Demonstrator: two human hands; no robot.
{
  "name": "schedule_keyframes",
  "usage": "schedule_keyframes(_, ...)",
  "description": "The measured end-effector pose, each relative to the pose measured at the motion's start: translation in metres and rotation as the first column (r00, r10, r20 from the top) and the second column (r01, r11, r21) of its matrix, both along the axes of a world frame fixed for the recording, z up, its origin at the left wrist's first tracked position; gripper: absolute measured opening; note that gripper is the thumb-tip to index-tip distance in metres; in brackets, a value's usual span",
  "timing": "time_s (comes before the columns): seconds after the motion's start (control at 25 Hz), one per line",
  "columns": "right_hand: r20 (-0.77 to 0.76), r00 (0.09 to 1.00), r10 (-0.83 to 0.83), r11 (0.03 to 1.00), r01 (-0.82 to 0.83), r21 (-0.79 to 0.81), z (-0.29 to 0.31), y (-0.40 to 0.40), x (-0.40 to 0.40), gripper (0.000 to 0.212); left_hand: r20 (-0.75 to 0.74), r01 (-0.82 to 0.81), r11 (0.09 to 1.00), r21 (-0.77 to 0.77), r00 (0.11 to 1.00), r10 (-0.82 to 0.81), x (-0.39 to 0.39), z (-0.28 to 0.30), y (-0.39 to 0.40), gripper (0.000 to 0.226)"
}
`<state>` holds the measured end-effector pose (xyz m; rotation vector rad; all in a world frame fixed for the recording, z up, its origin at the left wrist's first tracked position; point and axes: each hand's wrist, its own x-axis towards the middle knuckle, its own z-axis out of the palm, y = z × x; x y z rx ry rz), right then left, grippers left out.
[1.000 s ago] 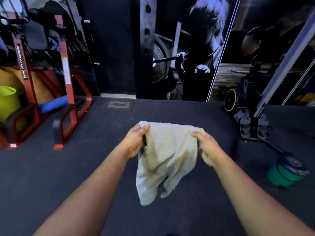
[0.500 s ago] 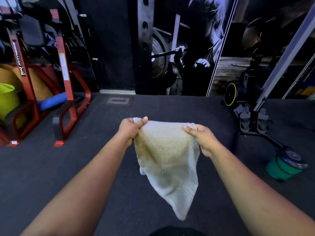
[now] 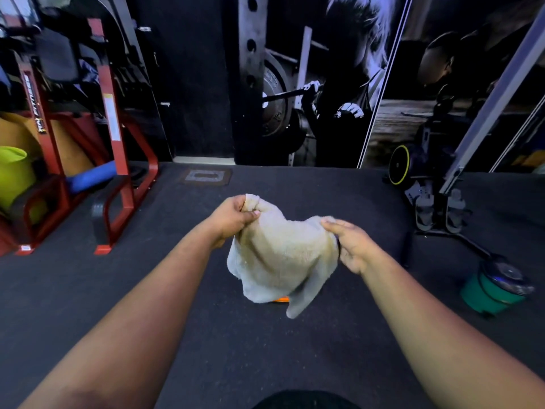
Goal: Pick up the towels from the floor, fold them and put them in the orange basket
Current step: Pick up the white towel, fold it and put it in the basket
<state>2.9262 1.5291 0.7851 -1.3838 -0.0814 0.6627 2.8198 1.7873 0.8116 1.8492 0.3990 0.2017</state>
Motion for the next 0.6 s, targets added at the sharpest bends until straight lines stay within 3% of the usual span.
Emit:
schedule_keyframes(0.12,0.075,0.983,-0.167,0.965,0.148,0.216,0.005,-0.002,0.008,0.008,0.053,-0.210,0.978,0.003,0.976,0.209,0.008,-0.003,0.004,0.011)
schedule_keyframes(0.28,0.231,0.971,-0.065,0.998,0.067,0.000,0.009,-0.001,0.015,0.020,-0.016,-0.389,0.907,0.158,0.918,0.397,0.012,-0.011,0.016,0.037)
schedule_keyframes(0.44,0.290,0.957,-0.023,0.998,0.041,-0.053,0.013,0.001,0.021,0.043,0.009,-0.405,0.905,-0.131,0.912,0.409,0.012,-0.006,0.010,0.027)
schedule_keyframes(0.6,0.364,0.930,0.044,0.992,0.003,-0.128,0.005,0.001,0.028,0.060,0.054,-0.377,0.895,-0.237,0.915,0.400,0.012,-0.005,0.005,0.052)
